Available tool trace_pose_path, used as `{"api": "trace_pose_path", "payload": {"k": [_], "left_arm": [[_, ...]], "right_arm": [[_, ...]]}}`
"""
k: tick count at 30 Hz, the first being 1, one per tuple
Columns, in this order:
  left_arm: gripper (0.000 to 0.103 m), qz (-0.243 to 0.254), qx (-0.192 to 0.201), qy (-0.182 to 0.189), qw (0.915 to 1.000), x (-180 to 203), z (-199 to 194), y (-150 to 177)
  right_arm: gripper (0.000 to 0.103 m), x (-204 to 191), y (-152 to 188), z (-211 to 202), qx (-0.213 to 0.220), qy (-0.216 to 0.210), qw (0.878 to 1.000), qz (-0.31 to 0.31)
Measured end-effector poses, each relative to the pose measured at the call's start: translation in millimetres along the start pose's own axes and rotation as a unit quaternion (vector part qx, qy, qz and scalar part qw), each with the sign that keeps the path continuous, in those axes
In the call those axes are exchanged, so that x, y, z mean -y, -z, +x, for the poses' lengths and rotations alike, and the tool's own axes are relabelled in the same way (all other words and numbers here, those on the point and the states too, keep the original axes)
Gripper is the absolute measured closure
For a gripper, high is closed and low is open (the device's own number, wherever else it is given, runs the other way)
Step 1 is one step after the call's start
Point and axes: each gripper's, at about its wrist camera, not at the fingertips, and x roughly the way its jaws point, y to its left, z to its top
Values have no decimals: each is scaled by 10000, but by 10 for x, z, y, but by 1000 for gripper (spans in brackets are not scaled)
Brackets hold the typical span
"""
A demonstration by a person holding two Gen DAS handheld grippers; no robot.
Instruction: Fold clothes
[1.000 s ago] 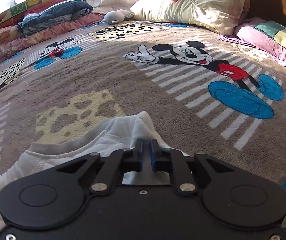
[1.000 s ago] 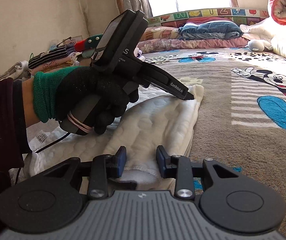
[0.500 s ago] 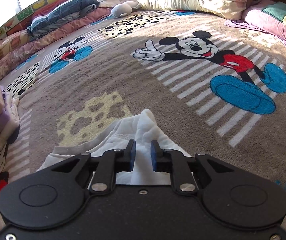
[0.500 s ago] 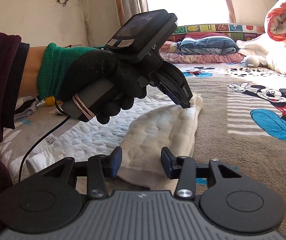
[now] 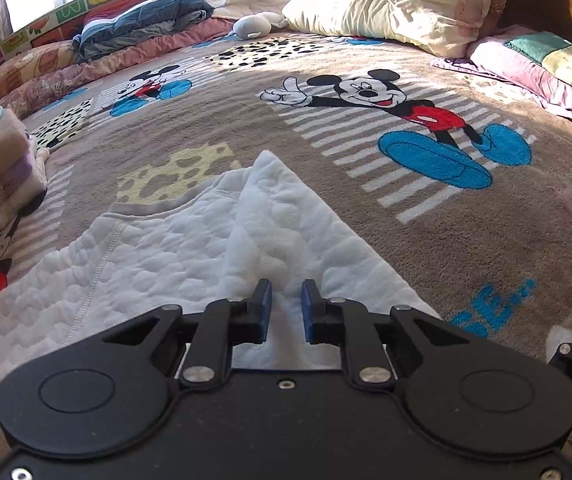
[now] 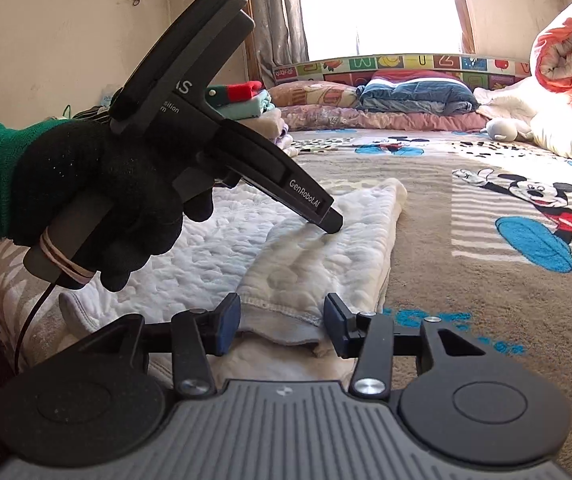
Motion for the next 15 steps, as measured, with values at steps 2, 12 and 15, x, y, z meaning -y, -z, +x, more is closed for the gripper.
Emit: {"api": "trace_pose_path", "payload": {"k": [2, 12, 15], "left_arm": [[88, -49, -18, -41, 10000, 13, 37, 10], [74, -1347, 677, 173, 9884, -443, -703, 392], [68, -1930, 835, 137, 9775, -631, -1019, 769]], "right_arm": [[52, 17, 45, 59, -28, -70, 10000, 26], [52, 24, -172, -338, 229, -346, 9982, 444], [52, 3, -210, -583, 445, -477, 9954, 705]]}}
